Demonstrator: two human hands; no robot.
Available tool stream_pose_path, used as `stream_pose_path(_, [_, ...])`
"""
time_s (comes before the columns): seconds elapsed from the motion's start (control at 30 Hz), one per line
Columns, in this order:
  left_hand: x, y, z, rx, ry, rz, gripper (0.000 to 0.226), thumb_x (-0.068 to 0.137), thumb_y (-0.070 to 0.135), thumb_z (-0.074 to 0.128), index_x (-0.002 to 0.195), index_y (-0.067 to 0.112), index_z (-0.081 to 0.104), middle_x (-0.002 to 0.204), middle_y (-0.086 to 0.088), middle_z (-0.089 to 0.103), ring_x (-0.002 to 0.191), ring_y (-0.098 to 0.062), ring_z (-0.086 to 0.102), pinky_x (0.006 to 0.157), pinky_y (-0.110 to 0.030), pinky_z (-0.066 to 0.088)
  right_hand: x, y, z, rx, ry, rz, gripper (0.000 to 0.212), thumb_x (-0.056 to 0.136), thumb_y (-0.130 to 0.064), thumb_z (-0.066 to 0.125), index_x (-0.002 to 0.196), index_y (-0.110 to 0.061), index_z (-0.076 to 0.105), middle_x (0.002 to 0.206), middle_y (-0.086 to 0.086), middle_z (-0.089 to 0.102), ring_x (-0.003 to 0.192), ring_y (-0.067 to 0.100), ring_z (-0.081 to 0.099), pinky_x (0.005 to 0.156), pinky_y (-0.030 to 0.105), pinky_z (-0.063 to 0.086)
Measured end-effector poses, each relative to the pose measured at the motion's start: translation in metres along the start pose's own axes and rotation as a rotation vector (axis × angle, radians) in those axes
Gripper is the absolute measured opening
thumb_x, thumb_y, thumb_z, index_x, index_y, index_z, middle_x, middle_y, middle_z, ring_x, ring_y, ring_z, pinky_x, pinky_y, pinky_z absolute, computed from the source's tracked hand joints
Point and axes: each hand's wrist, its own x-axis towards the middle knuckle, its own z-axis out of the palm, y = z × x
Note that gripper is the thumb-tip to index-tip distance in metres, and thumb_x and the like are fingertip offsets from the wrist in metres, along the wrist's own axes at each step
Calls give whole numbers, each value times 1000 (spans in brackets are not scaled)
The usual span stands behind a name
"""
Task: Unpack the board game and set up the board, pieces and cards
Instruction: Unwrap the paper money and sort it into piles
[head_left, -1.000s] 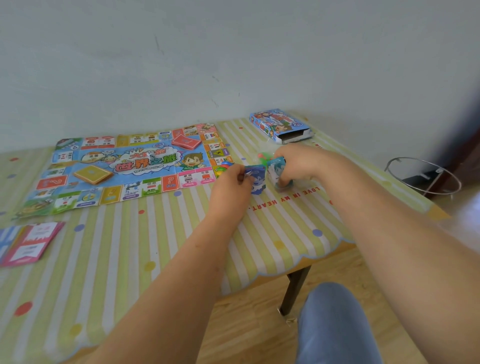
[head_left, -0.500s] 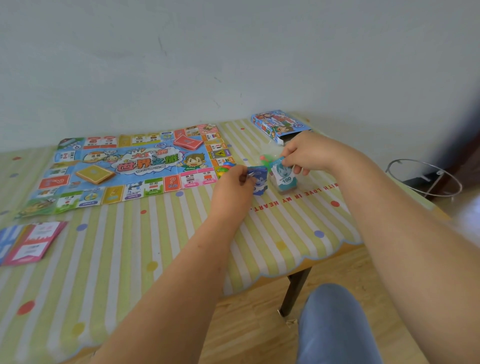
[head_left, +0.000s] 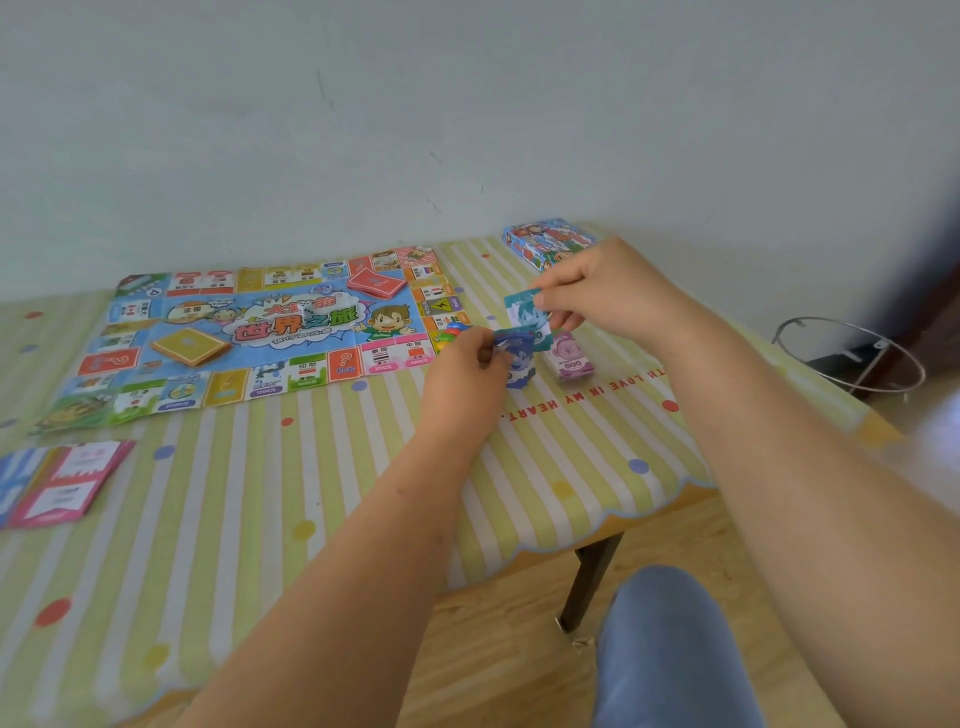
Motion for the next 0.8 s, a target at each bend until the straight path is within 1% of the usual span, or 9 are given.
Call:
stream_pose_path(0.1, [0, 1, -1, -11, 16, -15, 19, 94, 15, 52, 109, 18, 63, 79, 13, 61, 79, -14, 59, 64, -23, 44, -3, 3, 1, 46, -22, 16, 19, 86, -12, 68, 105, -14, 73, 76, 9, 73, 67, 16, 69, 78, 30, 58])
stream_pose_path(0.17, [0, 2, -1, 9, 22, -2, 24, 95, 15, 52, 115, 18, 63, 79, 16, 58, 79, -11, 56, 64, -19, 44, -4, 4, 2, 79, -26, 19, 19, 86, -11, 68, 105, -12, 73, 76, 10, 73, 66, 16, 69, 76, 30, 58])
stream_pose_path(0.23, [-1, 2, -2, 28, 26, 22, 27, 95, 15, 52, 119, 20, 63, 92, 13, 61, 80, -8, 54, 63, -12, 40, -3, 6, 3, 101, -31, 24, 20, 85, -10, 68, 105, -10, 73, 75, 9, 72, 65, 15, 68, 74, 29, 58])
stream_pose_path(0.3, [0, 2, -1, 29, 23, 37, 30, 95, 15, 51, 123, 22, 61, 102, 11, 63, 81, -5, 54, 62, -8, 39, -2, 7, 4, 112, -47, 30, 20, 85, -8, 68, 105, -9, 73, 75, 8, 72, 64, 14, 68, 71, 27, 56])
stream_pose_path(0.43, [0, 1, -1, 20, 9, 46, 34, 96, 11, 50, 129, 15, 57, 96, 10, 58, 76, -2, 52, 56, 0, 37, -4, 10, 10, 69, -115, 41, 19, 87, -8, 66, 104, -8, 75, 84, 10, 74, 66, 11, 69, 67, 21, 56])
stream_pose_path(0.5, [0, 0, -1, 12, 1, 45, 36, 96, 11, 49, 132, 15, 55, 103, 8, 62, 85, -5, 55, 57, 2, 37, -5, 11, 10, 58, -137, 43, 20, 89, -10, 65, 106, -10, 75, 87, 8, 75, 70, 11, 70, 67, 19, 54])
stream_pose_path(0.6, [2, -4, 1, -8, -18, 45, 36, 97, 13, 48, 132, 17, 55, 114, 4, 66, 96, -7, 59, 60, 1, 40, -5, 13, 8, 48, -143, 40, 21, 93, -13, 61, 109, -12, 73, 91, 2, 75, 79, 13, 72, 72, 21, 54])
stream_pose_path(0.7, [2, -3, 1, -10, -29, 61, 35, 97, 12, 47, 129, 17, 57, 112, 2, 67, 94, -8, 59, 60, 2, 40, -5, 14, 5, 48, -156, 30, 22, 95, -10, 57, 111, -11, 72, 94, 7, 75, 80, 14, 72, 73, 22, 56])
stream_pose_path(0.8, [1, 0, 0, -10, -36, 74, 33, 97, 9, 46, 126, 16, 59, 105, 3, 64, 89, -7, 57, 59, 2, 39, -7, 14, 6, 52, -176, 14, 20, 94, -6, 57, 106, -9, 73, 100, 8, 74, 78, 15, 73, 69, 21, 56])
